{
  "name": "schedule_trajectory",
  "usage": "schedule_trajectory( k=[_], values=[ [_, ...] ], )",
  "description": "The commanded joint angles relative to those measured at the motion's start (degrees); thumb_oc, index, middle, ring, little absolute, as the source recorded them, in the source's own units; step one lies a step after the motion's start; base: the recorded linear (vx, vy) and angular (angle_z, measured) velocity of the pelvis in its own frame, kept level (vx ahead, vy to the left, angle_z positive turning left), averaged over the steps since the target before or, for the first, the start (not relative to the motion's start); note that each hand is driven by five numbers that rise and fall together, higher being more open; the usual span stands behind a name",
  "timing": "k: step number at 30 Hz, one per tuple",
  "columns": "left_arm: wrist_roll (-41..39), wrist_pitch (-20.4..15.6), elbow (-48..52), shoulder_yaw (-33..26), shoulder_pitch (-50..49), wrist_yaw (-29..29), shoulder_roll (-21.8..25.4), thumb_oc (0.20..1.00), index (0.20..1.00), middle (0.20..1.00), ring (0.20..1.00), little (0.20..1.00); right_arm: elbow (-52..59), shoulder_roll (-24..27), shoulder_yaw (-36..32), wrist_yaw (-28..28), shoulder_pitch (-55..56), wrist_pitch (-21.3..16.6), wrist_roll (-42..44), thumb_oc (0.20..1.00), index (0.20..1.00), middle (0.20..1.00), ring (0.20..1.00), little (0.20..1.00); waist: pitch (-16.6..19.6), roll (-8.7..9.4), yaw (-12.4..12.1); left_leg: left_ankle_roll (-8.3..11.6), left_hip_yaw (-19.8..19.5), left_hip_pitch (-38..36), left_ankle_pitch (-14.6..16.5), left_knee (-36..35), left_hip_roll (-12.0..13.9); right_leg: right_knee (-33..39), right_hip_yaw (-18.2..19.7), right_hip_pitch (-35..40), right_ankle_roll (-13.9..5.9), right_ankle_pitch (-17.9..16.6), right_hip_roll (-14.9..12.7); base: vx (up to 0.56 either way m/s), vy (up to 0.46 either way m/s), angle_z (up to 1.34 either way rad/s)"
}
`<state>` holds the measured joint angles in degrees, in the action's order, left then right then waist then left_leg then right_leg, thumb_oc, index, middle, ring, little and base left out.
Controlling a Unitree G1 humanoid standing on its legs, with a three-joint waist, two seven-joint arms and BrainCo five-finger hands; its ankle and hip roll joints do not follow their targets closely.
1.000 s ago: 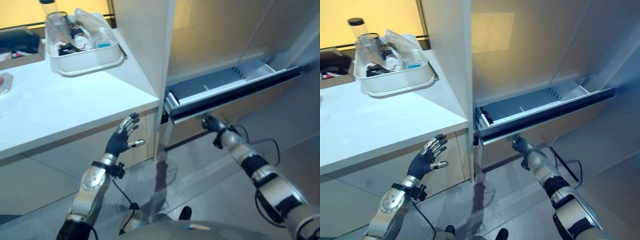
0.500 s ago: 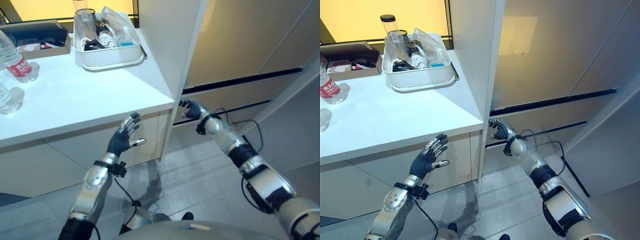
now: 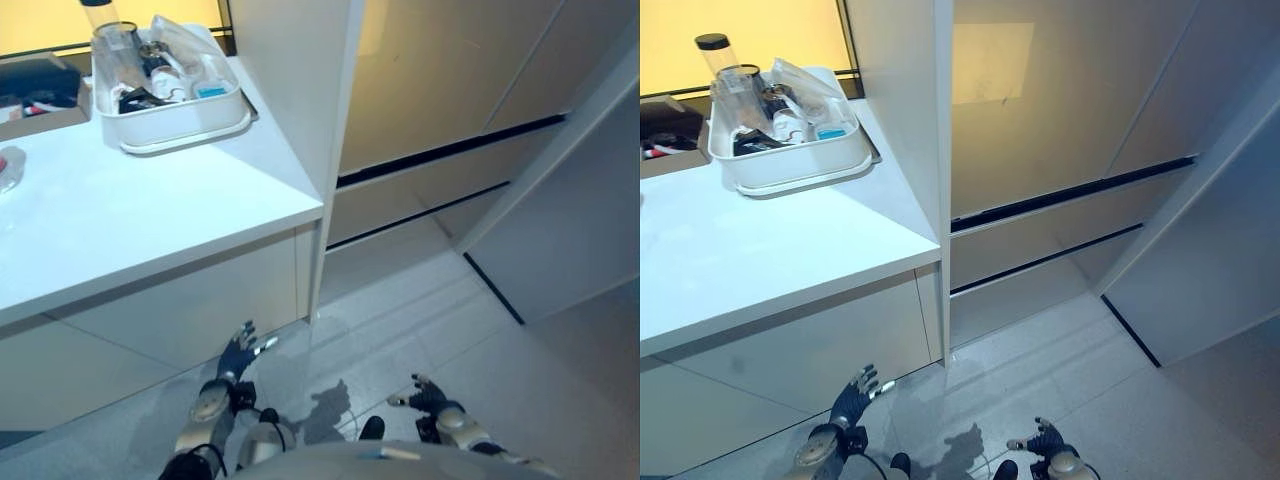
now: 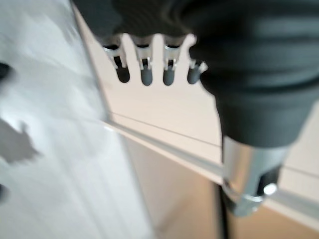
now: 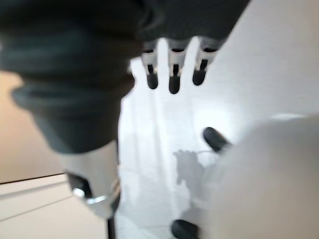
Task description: Take the drinks into the refrigerator
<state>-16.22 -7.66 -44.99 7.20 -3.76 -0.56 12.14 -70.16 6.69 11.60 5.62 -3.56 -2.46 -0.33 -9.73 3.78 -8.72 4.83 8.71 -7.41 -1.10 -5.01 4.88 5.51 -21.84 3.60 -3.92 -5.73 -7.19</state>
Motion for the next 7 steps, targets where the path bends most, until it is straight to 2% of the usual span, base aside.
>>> schedule_trajectory(
  k=[1,4,7],
  values=[
    [7.4,-0.2,-11.5,-1.2,7.3,-3.4,-3.0,1.000,1.000,1.000,1.000,1.000,-3.1,0.1,-1.3,1.4,-4.2,-1.2,1.4,1.000,1.000,1.000,1.000,1.000,0.2,-0.40,0.6,-1.07,0.2,0.6,2.6,0.0,-1.9,-2.6,-2.2,4.1,-4.78,2.9,-3.8,0.03,0.020,-0.13],
    [8.6,1.3,-21.3,-3.5,8.9,-3.5,-4.0,1.000,1.000,1.000,1.000,1.000,-4.5,-0.2,-1.8,1.8,-3.6,-1.1,1.9,1.000,1.000,1.000,1.000,1.000,0.7,-0.64,1.6,-0.96,0.9,0.1,2.9,0.0,-1.7,-2.7,-1.5,4.2,-4.69,3.1,-3.6,0.03,0.011,-0.07],
    [10.3,2.4,-26.9,-4.9,9.4,-4.0,-4.3,1.000,1.000,1.000,1.000,1.000,-5.1,-0.6,-1.3,1.8,-3.7,-0.9,1.5,1.000,1.000,1.000,1.000,1.000,1.1,-0.86,2.2,-0.89,1.3,-0.5,3.2,0.0,-1.7,-2.6,-1.0,4.3,-4.54,3.3,-3.4,0.04,0.013,-0.09]
  ],
)
